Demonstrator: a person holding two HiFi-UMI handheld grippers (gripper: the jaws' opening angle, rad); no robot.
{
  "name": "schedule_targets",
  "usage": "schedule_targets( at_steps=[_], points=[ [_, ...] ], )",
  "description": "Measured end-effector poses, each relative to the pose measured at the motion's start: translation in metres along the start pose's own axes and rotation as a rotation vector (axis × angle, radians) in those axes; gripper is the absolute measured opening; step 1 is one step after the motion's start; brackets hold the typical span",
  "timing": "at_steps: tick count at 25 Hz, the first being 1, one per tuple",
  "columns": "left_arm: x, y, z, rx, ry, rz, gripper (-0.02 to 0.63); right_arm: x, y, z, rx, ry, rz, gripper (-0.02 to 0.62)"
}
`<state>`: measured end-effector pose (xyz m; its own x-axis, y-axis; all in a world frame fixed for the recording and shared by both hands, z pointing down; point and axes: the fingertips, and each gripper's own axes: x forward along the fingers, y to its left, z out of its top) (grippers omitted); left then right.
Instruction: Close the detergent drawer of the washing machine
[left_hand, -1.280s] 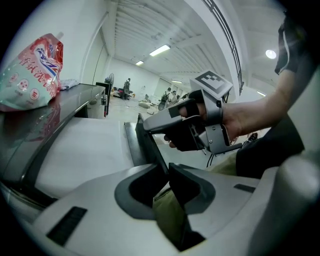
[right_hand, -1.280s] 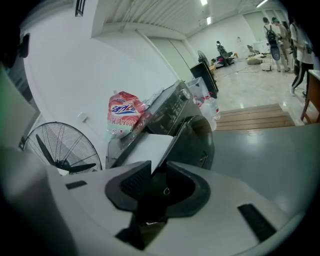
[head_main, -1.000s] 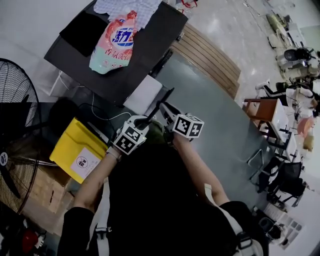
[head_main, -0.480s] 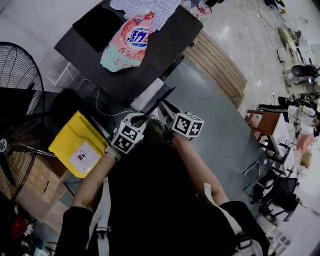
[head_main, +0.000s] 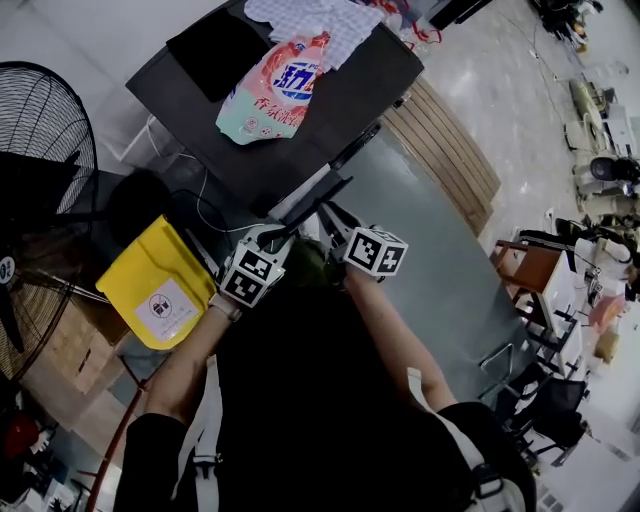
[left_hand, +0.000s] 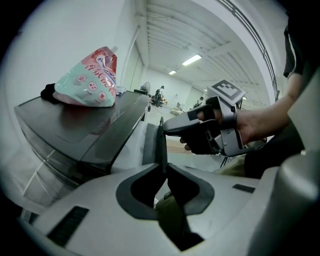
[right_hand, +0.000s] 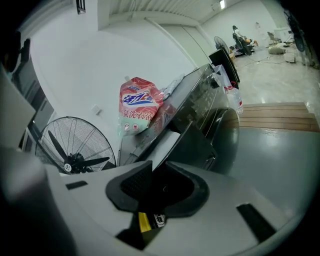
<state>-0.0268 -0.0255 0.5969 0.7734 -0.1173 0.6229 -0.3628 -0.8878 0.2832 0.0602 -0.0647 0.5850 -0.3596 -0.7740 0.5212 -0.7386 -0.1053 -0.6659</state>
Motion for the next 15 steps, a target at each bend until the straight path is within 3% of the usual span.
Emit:
schedule_targets(
  at_steps=[9,15],
  points=[
    [-0.02,0.017,-0.012,-0.077,-0.018,0.09,0.077,0.008,0.007,0.005,-0.02,0.014,0.037,0.094],
    [-0.024,0.016,-0.033,-0.131,0.026,0.09,0.077,0.01,0.008,0.005,-0.026,0.018,0.042,0.097]
  ],
)
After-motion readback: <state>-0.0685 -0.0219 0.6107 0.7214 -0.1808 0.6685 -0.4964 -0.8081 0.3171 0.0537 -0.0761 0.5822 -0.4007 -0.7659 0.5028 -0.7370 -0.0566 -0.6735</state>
